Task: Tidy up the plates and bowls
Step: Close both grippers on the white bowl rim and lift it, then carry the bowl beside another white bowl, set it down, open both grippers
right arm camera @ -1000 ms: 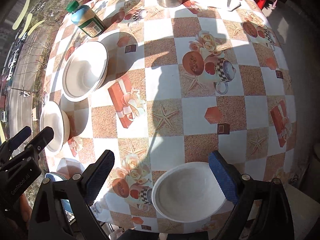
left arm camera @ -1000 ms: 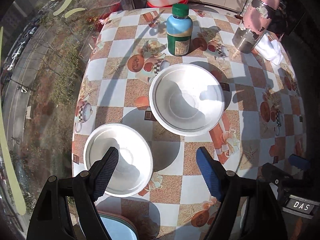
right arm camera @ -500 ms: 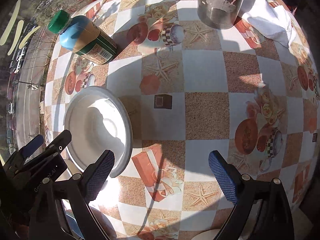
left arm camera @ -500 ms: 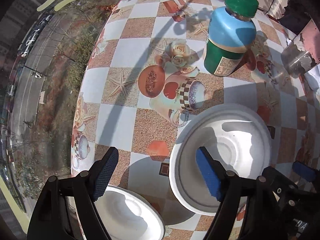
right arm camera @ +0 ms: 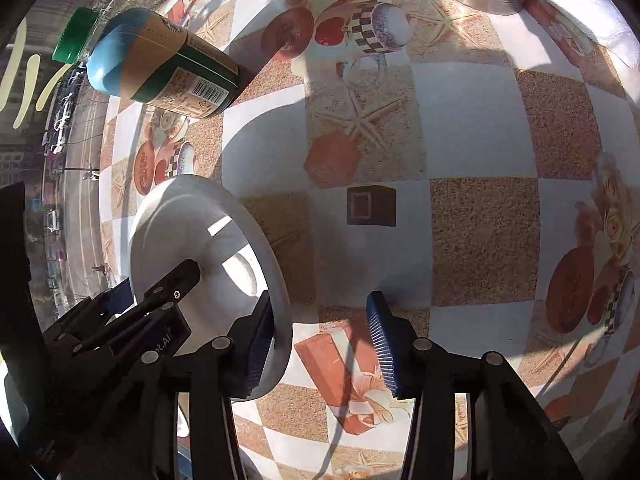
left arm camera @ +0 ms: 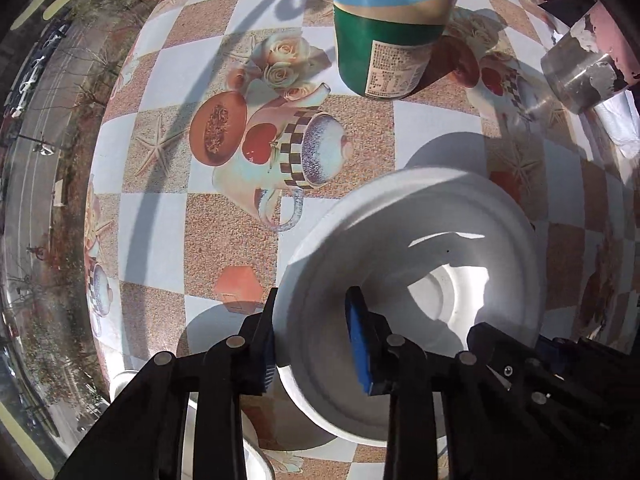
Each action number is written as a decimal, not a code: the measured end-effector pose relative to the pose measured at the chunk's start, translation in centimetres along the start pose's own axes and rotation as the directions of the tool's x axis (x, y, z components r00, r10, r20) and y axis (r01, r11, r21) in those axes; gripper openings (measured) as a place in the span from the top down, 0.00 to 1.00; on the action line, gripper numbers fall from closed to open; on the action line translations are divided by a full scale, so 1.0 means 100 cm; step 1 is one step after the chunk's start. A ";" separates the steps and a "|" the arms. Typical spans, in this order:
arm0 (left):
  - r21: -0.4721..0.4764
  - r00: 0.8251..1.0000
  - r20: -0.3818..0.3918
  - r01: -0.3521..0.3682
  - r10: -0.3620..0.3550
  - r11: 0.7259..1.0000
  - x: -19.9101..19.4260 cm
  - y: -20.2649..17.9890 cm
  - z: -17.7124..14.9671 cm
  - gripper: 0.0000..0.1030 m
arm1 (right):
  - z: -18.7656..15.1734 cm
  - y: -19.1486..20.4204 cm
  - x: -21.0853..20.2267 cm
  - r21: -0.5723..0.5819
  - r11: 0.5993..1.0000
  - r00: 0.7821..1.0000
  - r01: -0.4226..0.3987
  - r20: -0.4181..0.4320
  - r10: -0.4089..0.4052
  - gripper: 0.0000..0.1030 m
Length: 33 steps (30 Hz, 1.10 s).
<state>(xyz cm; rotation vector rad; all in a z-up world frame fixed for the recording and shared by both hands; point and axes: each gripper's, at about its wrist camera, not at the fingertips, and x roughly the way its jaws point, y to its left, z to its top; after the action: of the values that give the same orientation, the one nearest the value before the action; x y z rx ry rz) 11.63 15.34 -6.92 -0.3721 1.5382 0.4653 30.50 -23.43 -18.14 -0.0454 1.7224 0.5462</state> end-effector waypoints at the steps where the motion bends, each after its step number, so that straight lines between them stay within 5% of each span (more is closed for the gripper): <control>1: 0.016 1.000 0.004 -0.011 0.011 1.000 -0.002 -0.006 -0.005 0.70 | -0.001 0.001 0.001 -0.014 1.000 1.000 -0.011 -0.020 0.010 0.79; 8: 0.064 1.000 -0.004 -0.028 0.029 0.998 -0.005 -0.031 -0.067 0.70 | -0.038 -0.010 0.004 -0.060 0.998 0.996 0.024 -0.080 -0.029 0.84; 20: -0.016 0.996 -0.087 0.009 -0.010 1.000 0.002 -0.019 -0.207 0.70 | -0.165 -0.013 0.018 -0.191 0.978 0.974 0.080 -0.193 -0.117 0.83; 33: 0.005 0.999 -0.037 0.017 -0.017 1.000 -0.026 0.001 -0.239 0.70 | -0.221 0.036 0.018 -0.314 0.942 0.967 0.117 -0.181 -0.181 0.83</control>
<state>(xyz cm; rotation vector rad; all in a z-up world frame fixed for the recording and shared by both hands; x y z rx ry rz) -8.98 3.15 -4.50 -0.3912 1.5712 0.4427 8.69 -28.17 -15.92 -0.4633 1.8051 0.7061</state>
